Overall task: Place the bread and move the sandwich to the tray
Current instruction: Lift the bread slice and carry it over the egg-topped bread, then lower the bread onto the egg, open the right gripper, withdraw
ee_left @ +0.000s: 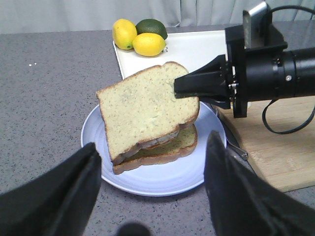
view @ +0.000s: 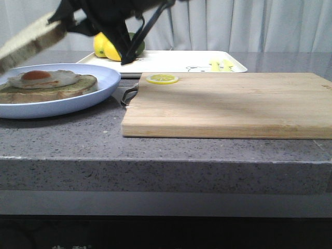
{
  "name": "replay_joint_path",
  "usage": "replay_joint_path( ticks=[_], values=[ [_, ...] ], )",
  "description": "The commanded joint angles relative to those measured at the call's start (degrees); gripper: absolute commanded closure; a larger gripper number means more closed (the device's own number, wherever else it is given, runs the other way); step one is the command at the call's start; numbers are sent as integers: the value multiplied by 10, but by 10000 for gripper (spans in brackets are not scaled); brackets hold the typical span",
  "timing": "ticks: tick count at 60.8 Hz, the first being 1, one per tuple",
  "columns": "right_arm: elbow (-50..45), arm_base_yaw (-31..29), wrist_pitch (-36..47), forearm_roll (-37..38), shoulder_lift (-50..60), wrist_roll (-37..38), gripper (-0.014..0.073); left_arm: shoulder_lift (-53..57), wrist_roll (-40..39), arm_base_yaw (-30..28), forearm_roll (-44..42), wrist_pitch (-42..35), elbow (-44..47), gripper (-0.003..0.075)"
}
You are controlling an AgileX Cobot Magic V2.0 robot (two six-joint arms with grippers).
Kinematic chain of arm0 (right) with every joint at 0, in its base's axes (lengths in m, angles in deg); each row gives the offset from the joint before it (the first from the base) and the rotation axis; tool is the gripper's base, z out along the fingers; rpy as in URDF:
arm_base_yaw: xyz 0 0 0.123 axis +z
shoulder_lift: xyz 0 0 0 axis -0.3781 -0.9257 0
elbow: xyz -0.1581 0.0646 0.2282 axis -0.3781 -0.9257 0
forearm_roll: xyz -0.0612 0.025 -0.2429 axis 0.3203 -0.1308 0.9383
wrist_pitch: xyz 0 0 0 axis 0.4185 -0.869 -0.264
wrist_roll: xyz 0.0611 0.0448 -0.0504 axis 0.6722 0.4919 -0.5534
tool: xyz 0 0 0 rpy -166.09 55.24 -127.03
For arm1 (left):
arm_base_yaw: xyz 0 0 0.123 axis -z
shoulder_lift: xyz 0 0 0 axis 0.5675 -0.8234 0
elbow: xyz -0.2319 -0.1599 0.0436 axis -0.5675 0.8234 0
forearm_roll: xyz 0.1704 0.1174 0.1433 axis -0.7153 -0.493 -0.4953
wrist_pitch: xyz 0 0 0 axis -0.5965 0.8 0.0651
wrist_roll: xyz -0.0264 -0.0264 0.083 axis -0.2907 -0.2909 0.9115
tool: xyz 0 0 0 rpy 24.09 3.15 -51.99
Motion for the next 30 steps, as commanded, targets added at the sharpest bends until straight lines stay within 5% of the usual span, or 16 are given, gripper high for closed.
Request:
replay_joint_path(
  ticks=[1,20,30],
  values=[
    [23,-1,-7,-40,28,-4,492,-6,-1,5,3,-45,-14,281],
    [23,-11,-1,34,32,-7,218,-6,-1,5,3,-45,-14,281],
    [23,-38,-32,136,58,-7,200,-6,-1,5,3,-45,-14,281]
  ],
)
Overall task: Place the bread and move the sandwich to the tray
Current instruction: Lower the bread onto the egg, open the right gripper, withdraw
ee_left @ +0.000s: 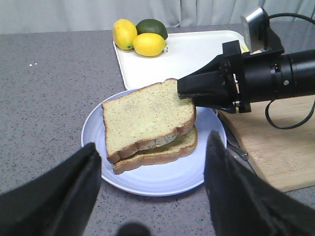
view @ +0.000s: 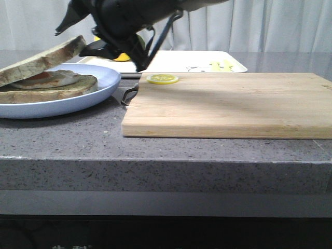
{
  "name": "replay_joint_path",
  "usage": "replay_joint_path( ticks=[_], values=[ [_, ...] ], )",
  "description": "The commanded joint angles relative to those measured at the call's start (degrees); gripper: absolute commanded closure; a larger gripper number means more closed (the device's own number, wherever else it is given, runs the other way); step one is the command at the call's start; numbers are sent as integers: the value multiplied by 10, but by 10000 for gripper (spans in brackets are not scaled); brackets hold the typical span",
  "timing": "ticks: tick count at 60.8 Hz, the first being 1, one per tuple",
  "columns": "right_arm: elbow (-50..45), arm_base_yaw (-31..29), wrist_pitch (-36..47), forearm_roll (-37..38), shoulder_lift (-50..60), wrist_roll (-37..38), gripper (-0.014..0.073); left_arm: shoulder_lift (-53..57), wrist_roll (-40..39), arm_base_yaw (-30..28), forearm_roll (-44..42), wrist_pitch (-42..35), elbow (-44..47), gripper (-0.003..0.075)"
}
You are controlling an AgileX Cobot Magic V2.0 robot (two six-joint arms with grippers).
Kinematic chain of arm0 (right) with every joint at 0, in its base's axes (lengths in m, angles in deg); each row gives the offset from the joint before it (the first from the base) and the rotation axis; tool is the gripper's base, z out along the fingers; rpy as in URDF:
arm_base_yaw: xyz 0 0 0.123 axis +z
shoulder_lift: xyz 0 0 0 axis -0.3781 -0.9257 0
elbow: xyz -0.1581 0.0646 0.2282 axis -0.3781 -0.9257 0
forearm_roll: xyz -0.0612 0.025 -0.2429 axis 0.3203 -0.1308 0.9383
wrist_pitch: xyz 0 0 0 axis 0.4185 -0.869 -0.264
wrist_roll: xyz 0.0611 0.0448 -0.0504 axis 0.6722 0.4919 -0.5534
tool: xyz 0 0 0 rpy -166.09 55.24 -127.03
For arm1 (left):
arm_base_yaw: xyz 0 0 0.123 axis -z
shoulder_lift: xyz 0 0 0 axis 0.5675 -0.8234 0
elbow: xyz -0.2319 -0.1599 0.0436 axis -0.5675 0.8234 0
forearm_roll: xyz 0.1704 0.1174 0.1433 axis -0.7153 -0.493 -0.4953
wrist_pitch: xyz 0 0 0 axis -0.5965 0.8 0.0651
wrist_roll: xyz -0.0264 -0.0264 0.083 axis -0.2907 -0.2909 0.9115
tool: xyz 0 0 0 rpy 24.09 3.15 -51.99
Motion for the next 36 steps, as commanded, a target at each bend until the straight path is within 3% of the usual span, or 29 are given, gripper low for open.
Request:
replay_joint_path(
  ticks=[1,19,24,36],
  values=[
    [21,-19,-35,53,61,-7,200,-6,-1,5,3,-45,-14,281],
    [21,-82,-109,261,179,18,202,-6,-1,5,3,-45,-14,281],
    [21,-95,-137,370,222,71,202,-6,-1,5,3,-45,-14,281],
    [20,-98,-238,717,337,238,202,-6,-1,5,3,-45,-14,281]
  ],
)
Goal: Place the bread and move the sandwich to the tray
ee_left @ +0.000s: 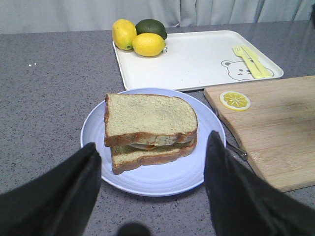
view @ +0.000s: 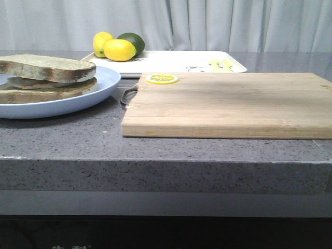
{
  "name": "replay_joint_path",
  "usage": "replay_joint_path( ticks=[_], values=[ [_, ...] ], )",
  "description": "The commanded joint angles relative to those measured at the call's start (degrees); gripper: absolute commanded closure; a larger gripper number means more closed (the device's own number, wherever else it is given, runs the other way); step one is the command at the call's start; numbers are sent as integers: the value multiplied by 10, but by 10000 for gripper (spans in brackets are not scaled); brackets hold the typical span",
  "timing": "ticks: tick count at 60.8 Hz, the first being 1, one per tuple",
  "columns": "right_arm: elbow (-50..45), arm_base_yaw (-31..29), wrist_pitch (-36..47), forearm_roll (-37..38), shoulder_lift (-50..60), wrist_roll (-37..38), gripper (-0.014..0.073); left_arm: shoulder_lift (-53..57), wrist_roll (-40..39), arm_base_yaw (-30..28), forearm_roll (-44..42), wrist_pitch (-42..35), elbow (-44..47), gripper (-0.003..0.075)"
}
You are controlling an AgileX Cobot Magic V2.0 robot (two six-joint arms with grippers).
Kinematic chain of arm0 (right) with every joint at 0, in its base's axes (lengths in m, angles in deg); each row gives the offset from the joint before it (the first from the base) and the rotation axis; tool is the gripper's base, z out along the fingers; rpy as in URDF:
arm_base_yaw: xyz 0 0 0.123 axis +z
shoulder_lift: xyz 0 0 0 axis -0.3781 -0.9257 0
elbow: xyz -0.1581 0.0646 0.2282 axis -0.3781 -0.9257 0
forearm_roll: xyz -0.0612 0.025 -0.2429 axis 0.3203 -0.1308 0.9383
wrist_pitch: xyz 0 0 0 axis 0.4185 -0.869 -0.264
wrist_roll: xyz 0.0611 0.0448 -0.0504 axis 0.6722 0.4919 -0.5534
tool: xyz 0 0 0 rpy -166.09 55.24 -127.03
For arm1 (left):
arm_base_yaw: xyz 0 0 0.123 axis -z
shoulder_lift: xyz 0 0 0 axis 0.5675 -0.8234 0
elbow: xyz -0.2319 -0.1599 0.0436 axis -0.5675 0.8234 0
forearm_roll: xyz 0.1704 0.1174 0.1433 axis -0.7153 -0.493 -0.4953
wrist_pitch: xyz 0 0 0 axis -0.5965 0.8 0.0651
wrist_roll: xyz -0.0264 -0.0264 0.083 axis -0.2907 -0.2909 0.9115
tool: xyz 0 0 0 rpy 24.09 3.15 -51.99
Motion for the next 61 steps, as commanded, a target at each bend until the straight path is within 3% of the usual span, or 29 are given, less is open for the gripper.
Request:
replay_joint_path(
  ticks=[1,7,18,42,61],
  values=[
    [19,-4,-36,128,66,63,202,-6,-1,5,3,-45,-14,281],
    [-1,-4,-78,193,118,81,202,-6,-1,5,3,-45,-14,281],
    [-105,-4,-57,206,227,75,202,-6,-1,5,3,-43,-14,281],
    [-336,-4,24,183,433,72,202,-6,-1,5,3,-46,12,281],
    [-392,-4,60,169,497,72,202,-14,-1,2,-4,-31,13,281]
  ],
)
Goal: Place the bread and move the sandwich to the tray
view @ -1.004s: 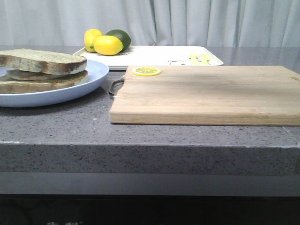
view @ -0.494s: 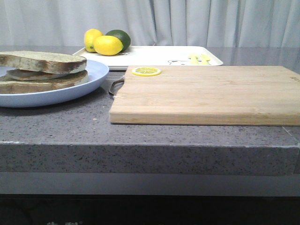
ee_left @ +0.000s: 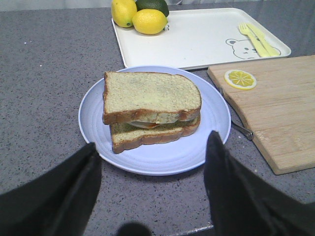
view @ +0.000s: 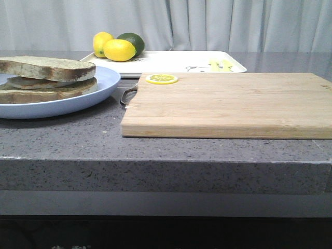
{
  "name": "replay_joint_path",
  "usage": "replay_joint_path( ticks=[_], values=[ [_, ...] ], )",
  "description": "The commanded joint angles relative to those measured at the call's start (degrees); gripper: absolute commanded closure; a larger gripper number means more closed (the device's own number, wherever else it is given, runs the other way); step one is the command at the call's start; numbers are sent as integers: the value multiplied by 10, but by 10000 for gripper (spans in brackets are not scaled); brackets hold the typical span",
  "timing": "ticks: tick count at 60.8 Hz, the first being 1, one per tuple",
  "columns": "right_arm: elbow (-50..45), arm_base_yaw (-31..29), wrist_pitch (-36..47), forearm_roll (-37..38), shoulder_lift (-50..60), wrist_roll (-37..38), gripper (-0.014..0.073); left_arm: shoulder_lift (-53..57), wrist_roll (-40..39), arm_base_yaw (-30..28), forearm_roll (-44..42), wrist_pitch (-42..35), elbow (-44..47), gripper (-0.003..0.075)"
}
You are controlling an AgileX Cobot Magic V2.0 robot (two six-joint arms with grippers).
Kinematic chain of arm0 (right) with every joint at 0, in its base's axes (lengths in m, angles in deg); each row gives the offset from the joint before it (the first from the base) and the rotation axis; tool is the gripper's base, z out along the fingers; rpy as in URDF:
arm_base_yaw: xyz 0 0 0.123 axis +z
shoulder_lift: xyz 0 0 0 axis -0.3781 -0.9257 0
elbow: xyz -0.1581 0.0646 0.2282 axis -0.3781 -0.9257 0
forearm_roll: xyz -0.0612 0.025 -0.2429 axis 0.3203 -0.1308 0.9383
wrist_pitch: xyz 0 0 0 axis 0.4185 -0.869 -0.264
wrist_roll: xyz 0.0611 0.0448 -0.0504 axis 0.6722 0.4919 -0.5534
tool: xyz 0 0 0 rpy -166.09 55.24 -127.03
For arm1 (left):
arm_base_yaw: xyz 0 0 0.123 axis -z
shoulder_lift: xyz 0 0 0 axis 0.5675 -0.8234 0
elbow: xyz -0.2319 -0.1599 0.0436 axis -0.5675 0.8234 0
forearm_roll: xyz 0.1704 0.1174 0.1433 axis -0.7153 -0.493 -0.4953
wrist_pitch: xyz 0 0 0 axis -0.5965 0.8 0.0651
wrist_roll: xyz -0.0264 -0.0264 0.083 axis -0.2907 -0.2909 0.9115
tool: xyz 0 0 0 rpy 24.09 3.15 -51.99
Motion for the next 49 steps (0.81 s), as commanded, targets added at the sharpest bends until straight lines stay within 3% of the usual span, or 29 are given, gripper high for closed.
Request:
replay_joint_path(
  ticks=[1,11,24,32,42,49],
  values=[
    [13,-3,54,-11,4,-3,202,-17,-1,2,-7,-26,-23,281],
    [13,-3,54,-11,4,-3,202,-77,-2,1,-41,56,-75,281],
    [13,-3,54,-11,4,-3,202,-201,-72,0,-119,169,-157,281],
    [13,-3,54,-11,4,-3,202,-284,-84,-11,-121,194,-211,281],
    [13,-3,54,-11,4,-3,202,-370,-57,-85,-74,200,-273,281],
    [13,-3,54,-11,4,-3,202,-415,37,-157,46,202,-306,281]
  ],
)
